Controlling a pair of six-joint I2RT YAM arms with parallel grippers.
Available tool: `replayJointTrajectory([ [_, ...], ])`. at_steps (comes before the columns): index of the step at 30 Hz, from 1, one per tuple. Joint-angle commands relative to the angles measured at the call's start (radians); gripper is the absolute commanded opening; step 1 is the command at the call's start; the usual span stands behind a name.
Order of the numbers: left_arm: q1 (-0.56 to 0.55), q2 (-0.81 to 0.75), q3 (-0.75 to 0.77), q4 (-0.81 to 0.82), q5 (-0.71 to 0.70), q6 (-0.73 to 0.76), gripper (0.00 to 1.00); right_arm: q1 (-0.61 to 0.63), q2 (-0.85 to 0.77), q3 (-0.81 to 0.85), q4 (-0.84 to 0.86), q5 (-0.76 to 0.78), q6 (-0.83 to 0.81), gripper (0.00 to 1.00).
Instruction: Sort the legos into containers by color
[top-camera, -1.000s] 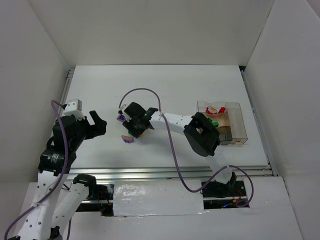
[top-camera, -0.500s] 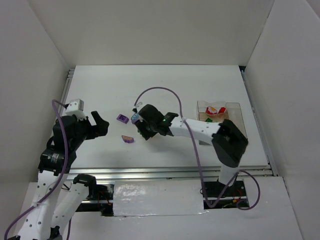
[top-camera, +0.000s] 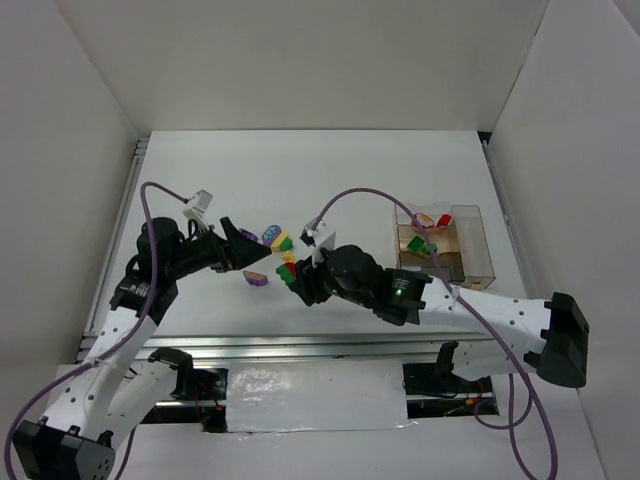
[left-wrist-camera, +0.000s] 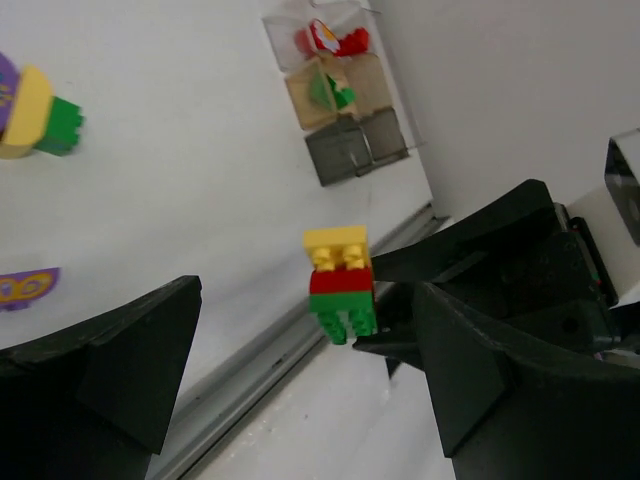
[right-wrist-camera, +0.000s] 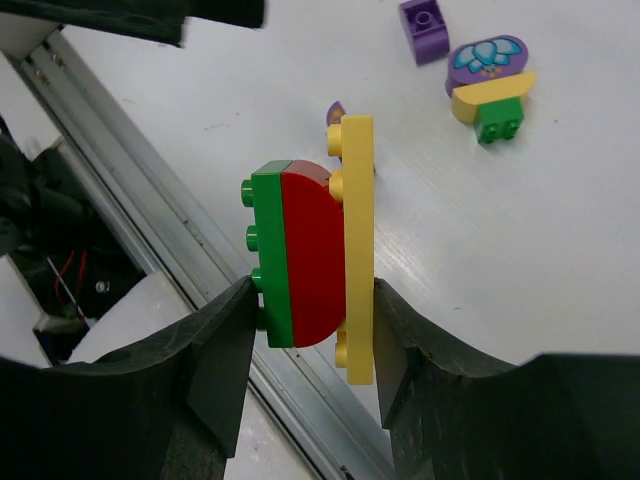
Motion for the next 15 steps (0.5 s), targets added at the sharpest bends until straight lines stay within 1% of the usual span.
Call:
replayJointTrajectory([
  [1, -0.044, 0.025, 0.028, 0.146, 0.143, -0.04, 0.99, 0.041, -0.026, 0.005, 0.039, 0.02, -0.098, 0.03],
  [3, -0.061, 0.052, 0.037, 0.125, 0.165, -0.025, 0.98, 0.045, -0.029, 0.008, 0.025, 0.033, -0.118, 0.03],
  [5, -0.091, 0.068, 0.031, 0.117, 0.188, -0.01, 0.97, 0.048, -0.031, 0.016, 0.025, 0.011, -0.143, 0.03],
  [8, -0.127, 0.082, 0.027, 0.1, 0.199, 0.006, 0.92, 0.064, -0.023, 0.034, 0.028, 0.022, -0.158, 0.03],
  [10, -0.15, 0.086, 0.025, 0.085, 0.188, 0.015, 0.88, 0.073, -0.015, 0.059, 0.022, 0.045, -0.167, 0.03],
  [12, -0.164, 0.094, 0.03, 0.053, 0.161, 0.029, 0.87, 0.081, -0.002, 0.076, 0.016, 0.036, -0.186, 0.03],
  [15, -0.183, 0.118, 0.019, 0.057, 0.16, 0.029, 0.82, 0.107, 0.026, 0.105, 0.013, 0.034, -0.212, 0.04],
])
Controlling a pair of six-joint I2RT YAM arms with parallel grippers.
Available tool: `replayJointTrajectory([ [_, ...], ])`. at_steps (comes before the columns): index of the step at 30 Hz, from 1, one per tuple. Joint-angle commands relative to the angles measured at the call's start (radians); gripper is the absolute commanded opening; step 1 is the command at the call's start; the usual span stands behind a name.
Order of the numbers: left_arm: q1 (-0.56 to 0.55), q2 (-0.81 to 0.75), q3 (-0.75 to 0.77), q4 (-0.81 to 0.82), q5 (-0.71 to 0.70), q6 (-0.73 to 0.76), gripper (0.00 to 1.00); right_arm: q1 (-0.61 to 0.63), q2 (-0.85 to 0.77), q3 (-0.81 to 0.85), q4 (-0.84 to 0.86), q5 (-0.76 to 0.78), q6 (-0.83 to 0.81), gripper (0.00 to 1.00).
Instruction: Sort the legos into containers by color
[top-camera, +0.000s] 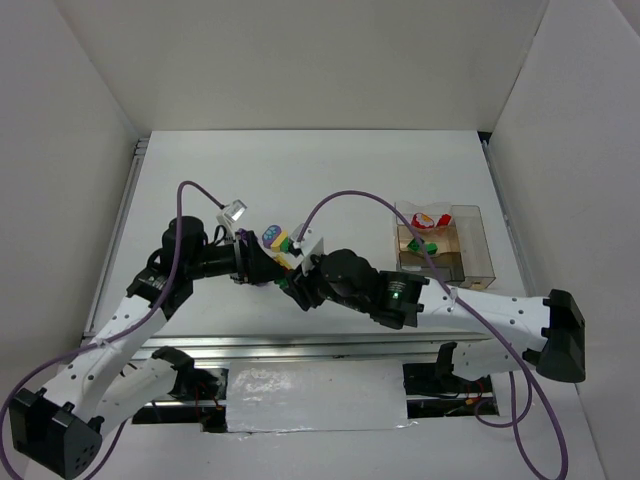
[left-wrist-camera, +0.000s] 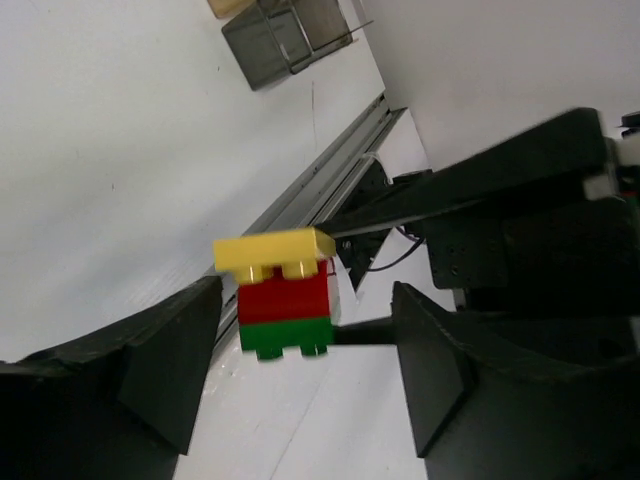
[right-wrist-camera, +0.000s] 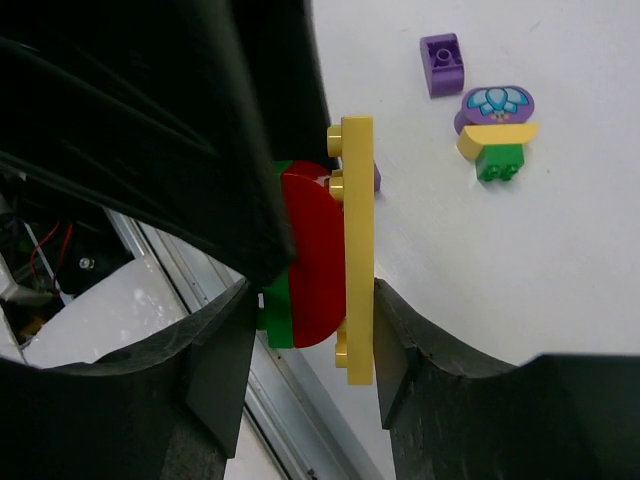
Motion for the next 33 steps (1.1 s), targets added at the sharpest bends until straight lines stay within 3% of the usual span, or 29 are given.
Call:
replayJointTrajectory([
  [1, -0.021, 0.028, 0.012, 0.028, 0.015, 0.02, 0.78, 0.032, 0.026, 0.076, 0.02, 0.016, -0.056, 0.04],
  [5, -0.035, 0.048, 0.014, 0.037, 0.005, 0.023, 0.67, 0.069, 0.05, 0.089, 0.03, 0.033, -0.084, 0.04],
  [8, -0.038, 0.042, 0.012, 0.058, 0.027, 0.017, 0.45, 0.07, 0.061, 0.095, 0.029, 0.035, -0.092, 0.04],
  [9, -0.04, 0.029, 0.015, 0.064, 0.03, 0.014, 0.28, 0.07, 0.063, 0.092, 0.03, 0.044, -0.09, 0.06],
  [11, -0.038, 0.01, 0.012, 0.093, 0.045, 0.009, 0.14, 0.07, 0.055, 0.077, 0.058, 0.048, -0.087, 0.14],
  [12, -0.038, -0.016, 0.007, 0.104, 0.053, -0.001, 0.0, 0.07, 0.049, 0.055, 0.075, 0.049, -0.078, 0.18],
  [14, -0.04, -0.04, 0.009, 0.11, 0.055, -0.005, 0.0, 0.069, 0.023, 0.029, 0.124, 0.039, -0.073, 0.31],
  [16, -0.04, -0.068, 0.015, 0.117, 0.059, -0.011, 0.0, 0.069, 0.0, 0.001, 0.145, 0.038, -0.07, 0.34],
  [17, -0.038, -0.074, 0.021, 0.105, 0.053, -0.006, 0.0, 0.067, -0.009, -0.005, 0.155, 0.036, -0.064, 0.45],
  [18, -0.04, -0.08, 0.036, 0.077, 0.044, 0.005, 0.0, 0.069, -0.017, -0.018, 0.155, 0.053, -0.058, 0.76],
  [19, -0.038, -0.096, 0.046, 0.052, -0.005, 0.012, 0.0, 0.064, -0.035, -0.028, 0.184, 0.067, -0.038, 0.96],
  [20, -0.038, -0.105, 0.055, 0.026, -0.04, 0.02, 0.0, 0.058, -0.046, -0.037, 0.19, 0.072, -0.023, 1.0],
  [24, -0.04, -0.194, 0.064, -0.038, -0.223, 0.028, 0.0, 0.014, -0.141, -0.145, 0.256, -0.009, 0.104, 1.0],
  [28, -0.04, -0.281, 0.018, 0.046, -0.315, -0.015, 0.0, 0.004, -0.287, -0.324, 0.537, -0.069, 0.276, 1.0],
  [31, -0.04, -0.347, -0.045, 0.148, -0.323, -0.07, 0.0, 0.003, -0.33, -0.468, 0.81, -0.196, 0.391, 1.0],
  [33, -0.04, -0.392, -0.091, 0.267, -0.317, -0.116, 0.0, 0.001, -0.32, -0.491, 0.889, -0.247, 0.455, 1.0],
])
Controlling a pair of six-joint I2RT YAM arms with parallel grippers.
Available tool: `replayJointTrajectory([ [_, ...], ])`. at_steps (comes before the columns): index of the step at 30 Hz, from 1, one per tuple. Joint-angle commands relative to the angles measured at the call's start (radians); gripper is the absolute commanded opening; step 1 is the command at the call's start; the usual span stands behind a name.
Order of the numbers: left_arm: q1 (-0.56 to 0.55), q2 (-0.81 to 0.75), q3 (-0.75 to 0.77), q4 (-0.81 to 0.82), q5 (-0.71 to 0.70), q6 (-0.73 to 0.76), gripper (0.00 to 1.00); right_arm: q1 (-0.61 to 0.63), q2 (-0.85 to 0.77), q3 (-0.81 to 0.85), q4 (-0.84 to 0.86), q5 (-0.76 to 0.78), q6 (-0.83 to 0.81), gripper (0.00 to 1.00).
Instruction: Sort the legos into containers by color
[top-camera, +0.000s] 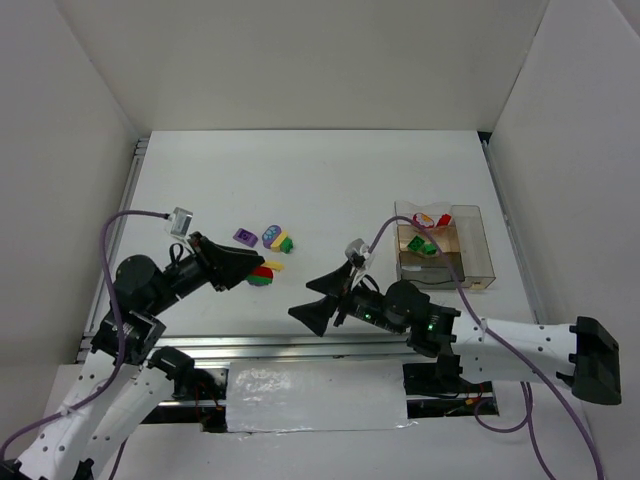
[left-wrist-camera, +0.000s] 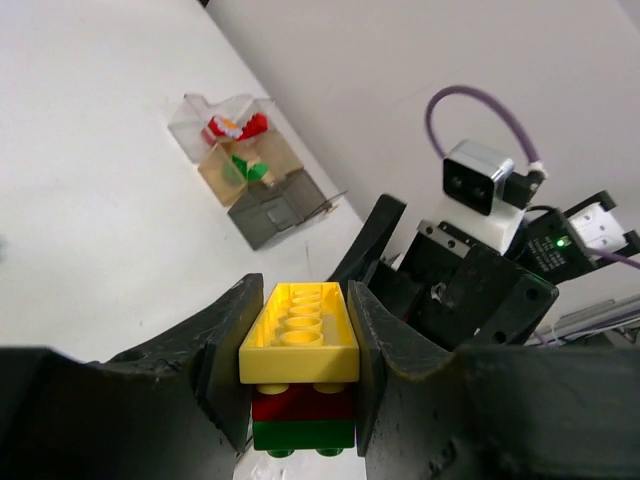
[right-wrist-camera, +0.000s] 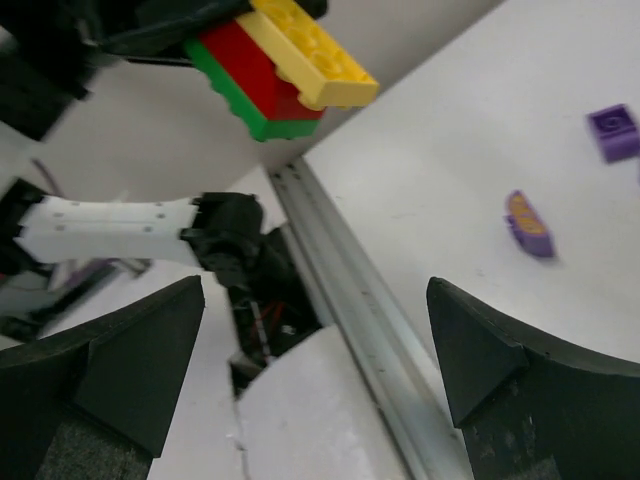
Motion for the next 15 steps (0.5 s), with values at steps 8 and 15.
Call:
replayJointTrajectory([
  [8, -0.002, -0.118, -0.159, 0.487, 0.039, -0.19, 0.0, -0.003, 0.174, 0.046, 0.626, -0.107, 0.314, 0.9],
  [15, -0.005, -0.156, -0.18, 0.537, 0.054, -0.219, 0.0, -0.003, 0.306, 0.127, 0.69, -0.062, 0.344, 0.79],
])
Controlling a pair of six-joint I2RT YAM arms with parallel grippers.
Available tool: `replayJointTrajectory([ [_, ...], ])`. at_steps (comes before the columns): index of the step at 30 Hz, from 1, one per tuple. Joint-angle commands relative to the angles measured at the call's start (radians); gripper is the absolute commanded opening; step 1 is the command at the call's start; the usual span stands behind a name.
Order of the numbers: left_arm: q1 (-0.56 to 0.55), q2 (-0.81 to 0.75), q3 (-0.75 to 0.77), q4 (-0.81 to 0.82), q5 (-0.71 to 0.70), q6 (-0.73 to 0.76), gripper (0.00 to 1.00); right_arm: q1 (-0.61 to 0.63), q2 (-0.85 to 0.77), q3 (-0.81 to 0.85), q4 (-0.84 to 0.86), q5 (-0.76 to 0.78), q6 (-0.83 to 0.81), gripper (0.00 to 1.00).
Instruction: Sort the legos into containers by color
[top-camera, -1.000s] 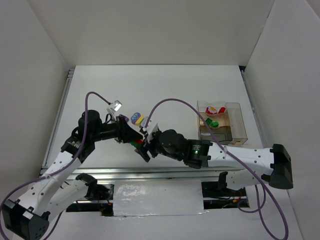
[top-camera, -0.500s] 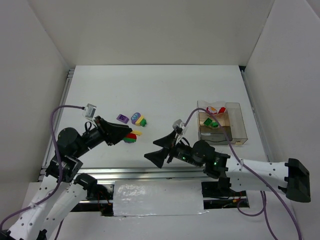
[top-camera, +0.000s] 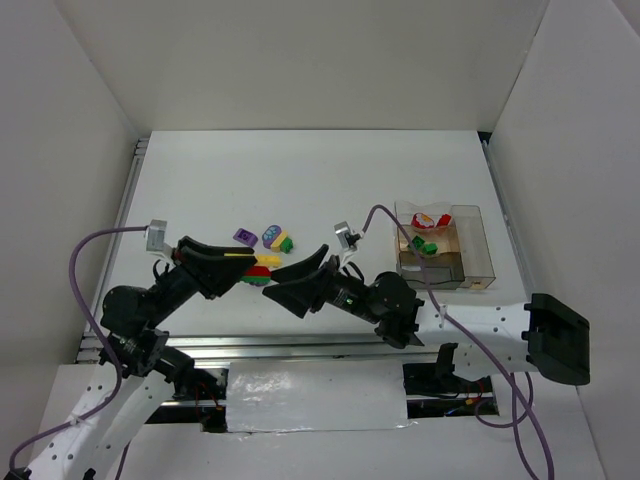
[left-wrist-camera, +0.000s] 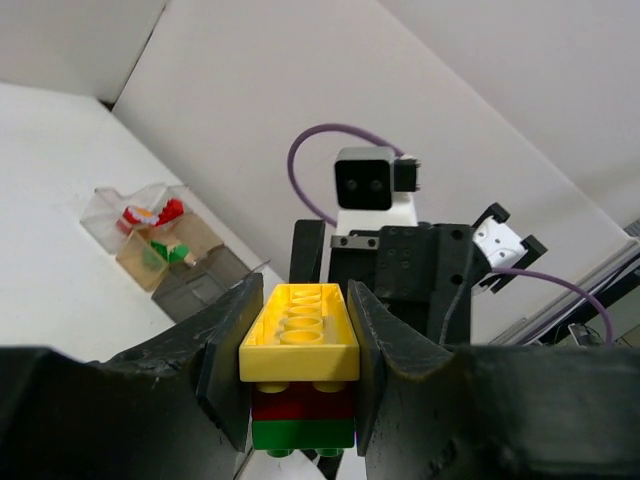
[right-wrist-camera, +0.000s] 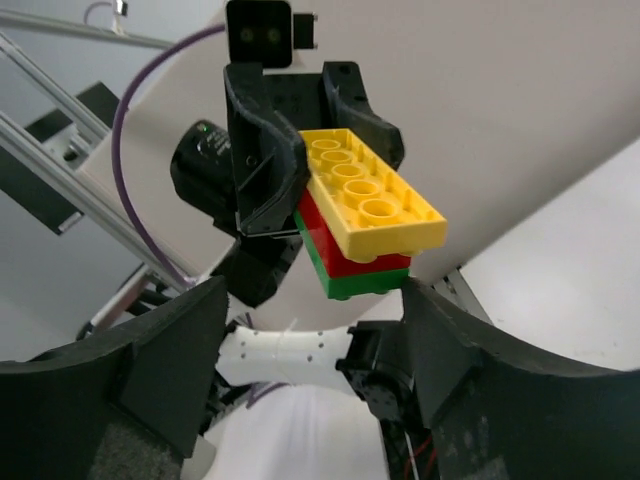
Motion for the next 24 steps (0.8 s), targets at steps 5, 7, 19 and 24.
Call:
replayJointTrajectory([
  [5, -0.006, -0.034, 0.01, 0.118, 0.035, -0.035, 0.0, -0.003, 0.053, 0.078, 0.173, 0.026, 0.033, 0.62],
  [7, -0.005, -0.034, 0.007, 0.128, 0.039, -0.043, 0.0, -0.004, 0.07, 0.091, 0.184, 0.007, 0.029, 0.59],
  [19, -0.006, -0.047, 0.082, 0.015, 0.007, 0.023, 0.0, -0.009, 0.06, 0.163, -0.059, 0.123, 0.049, 0.73],
  [24, -0.006, -0.04, 0.078, 0.041, 0.012, 0.0, 0.0, -0.009, 0.109, 0.187, 0.071, -0.098, -0.014, 0.63],
])
